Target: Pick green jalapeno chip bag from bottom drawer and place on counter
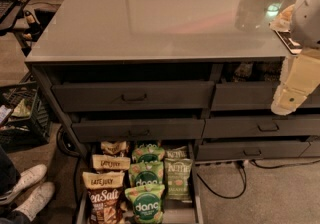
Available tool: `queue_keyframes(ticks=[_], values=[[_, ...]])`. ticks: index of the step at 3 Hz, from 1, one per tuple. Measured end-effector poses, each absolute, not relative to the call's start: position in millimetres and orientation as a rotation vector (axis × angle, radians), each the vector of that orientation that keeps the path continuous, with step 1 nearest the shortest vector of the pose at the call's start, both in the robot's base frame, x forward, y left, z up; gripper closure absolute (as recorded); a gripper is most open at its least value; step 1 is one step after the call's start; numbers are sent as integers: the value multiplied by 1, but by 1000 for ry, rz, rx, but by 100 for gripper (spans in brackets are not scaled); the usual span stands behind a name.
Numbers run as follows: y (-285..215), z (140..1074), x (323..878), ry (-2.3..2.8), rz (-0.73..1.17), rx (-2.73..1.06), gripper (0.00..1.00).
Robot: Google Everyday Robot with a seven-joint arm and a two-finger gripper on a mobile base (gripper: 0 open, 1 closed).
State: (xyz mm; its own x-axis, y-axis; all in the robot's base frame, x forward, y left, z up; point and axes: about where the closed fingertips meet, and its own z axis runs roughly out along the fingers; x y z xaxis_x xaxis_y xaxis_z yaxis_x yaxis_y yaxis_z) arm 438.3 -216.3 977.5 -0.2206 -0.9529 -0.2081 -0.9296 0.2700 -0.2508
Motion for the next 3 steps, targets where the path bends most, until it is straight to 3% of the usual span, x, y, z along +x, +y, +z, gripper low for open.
queue_keyframes(ticks=[3], values=[[-206, 913, 446, 2217, -48, -1759, 0]])
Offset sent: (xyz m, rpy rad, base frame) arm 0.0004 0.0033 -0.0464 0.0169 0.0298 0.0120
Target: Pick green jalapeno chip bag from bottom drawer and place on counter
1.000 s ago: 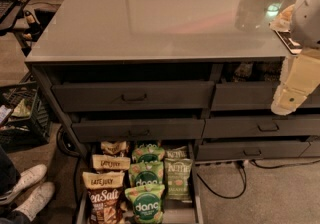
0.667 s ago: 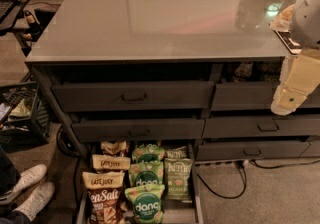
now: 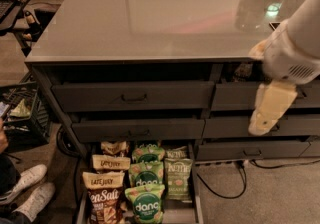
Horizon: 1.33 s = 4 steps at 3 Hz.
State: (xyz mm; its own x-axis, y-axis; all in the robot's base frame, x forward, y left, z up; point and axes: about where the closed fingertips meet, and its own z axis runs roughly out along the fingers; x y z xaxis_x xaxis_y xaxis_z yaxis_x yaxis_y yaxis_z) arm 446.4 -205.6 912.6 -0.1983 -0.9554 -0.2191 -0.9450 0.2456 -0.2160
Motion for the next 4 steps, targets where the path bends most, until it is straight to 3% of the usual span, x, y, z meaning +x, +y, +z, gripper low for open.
queue_keyframes(ticks=[2, 4], values=[[-196, 804, 462, 2278, 92, -1773, 0], [-195, 797, 463, 2285, 110, -1776, 0]])
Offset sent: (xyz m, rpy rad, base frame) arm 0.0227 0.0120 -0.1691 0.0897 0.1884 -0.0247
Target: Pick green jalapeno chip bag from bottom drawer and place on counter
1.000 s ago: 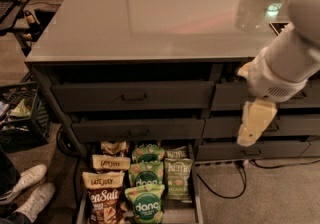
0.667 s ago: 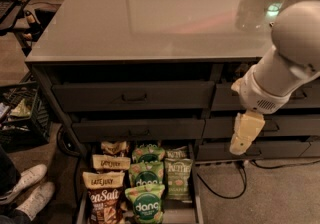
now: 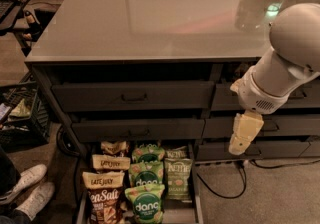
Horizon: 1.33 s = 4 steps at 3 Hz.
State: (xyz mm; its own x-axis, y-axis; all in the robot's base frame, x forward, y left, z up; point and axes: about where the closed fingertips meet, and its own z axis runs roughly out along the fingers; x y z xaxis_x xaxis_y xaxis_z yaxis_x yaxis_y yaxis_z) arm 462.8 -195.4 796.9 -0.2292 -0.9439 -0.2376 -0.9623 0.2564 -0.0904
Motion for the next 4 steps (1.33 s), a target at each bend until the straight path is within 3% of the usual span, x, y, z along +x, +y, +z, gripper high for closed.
queue_keyframes(ticks=[3, 4], values=[[-181, 624, 481, 2310, 413, -1818, 0], [-181, 624, 481, 2310, 413, -1818, 0]])
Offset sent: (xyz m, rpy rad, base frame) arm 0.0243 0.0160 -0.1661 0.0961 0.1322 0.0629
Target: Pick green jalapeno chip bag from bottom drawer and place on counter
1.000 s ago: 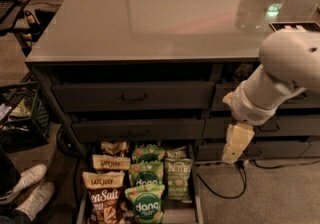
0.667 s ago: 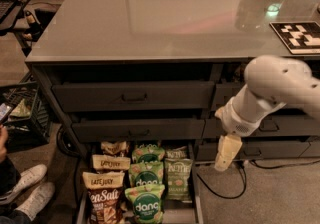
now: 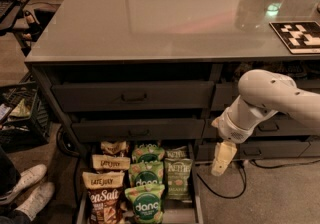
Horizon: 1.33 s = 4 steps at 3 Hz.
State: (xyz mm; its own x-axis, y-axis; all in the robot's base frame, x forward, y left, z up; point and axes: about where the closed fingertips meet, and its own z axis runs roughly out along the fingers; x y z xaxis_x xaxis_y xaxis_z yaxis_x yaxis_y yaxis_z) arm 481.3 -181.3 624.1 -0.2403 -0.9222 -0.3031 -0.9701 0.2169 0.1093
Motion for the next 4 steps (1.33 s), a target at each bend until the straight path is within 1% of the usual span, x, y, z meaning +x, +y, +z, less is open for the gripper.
queue_keyframes(ticks=[2, 3, 4], values=[[-175, 550, 485, 2236, 523, -1841, 0], [-173, 516, 498, 2211, 521, -1847, 0], [-170, 490, 503, 2256, 564, -1826, 0]])
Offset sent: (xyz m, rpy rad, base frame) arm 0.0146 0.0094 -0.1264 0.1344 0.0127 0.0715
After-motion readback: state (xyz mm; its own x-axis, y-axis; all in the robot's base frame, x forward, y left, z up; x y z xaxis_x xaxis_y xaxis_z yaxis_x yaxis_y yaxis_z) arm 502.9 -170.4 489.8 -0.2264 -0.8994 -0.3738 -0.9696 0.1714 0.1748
